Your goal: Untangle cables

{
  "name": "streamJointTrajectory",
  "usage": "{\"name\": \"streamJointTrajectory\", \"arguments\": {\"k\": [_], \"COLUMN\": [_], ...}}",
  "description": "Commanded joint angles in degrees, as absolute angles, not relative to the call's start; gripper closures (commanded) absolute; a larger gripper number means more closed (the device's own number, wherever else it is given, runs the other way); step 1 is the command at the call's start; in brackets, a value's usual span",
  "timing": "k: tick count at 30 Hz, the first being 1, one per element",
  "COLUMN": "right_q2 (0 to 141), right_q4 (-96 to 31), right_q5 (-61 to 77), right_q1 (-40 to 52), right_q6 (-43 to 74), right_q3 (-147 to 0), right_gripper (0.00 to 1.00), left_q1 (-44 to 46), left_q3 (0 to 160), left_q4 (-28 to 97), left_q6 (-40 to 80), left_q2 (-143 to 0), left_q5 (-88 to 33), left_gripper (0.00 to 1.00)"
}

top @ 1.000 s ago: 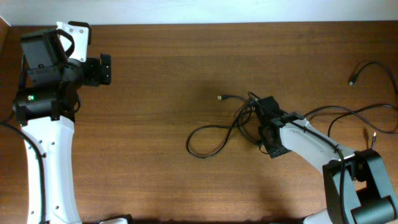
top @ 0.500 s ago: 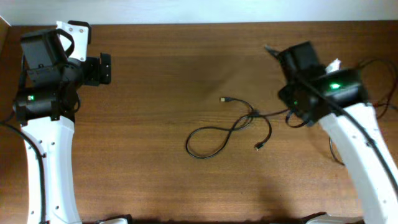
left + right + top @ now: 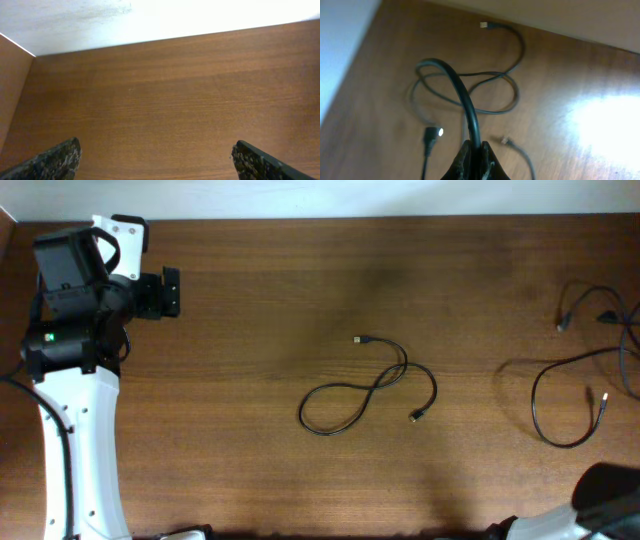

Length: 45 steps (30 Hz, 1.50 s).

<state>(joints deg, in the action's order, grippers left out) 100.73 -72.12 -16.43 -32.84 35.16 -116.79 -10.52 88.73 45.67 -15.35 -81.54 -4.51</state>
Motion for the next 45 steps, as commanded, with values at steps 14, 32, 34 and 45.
{"name": "streamJointTrajectory", "arguments": {"k": [14, 32, 34, 45], "right_q2": [108.9, 86.7, 84.9, 85.0], "right_q4": [-77.5, -96.7, -97.3, -54.0], "right_q5": [4.8, -0.3, 0.7, 3.8], "right_q1": [-38.5, 2.0, 2.0, 21.3], "right_q6": [19.0, 6.4, 7.1, 33.9], "right_q3": [-117.4, -117.2, -115.2, -58.5], "right_gripper": [0.04, 0.01, 0.00, 0.07], "left_q1": [-10.5, 1.1, 5.1, 7.5], "left_q3": [89.0, 89.0, 89.0, 89.0], "left_q4": [47.2, 56.2, 56.0, 56.1], "left_q6": [-16.6, -25.7, -25.7, -31.8], "left_q2": [-80.9, -81.8, -82.7, -82.8], "left_q5": [-5.2, -19.5, -12.1, -9.9], "left_gripper": [0.02, 0.01, 0.00, 0.01]}}
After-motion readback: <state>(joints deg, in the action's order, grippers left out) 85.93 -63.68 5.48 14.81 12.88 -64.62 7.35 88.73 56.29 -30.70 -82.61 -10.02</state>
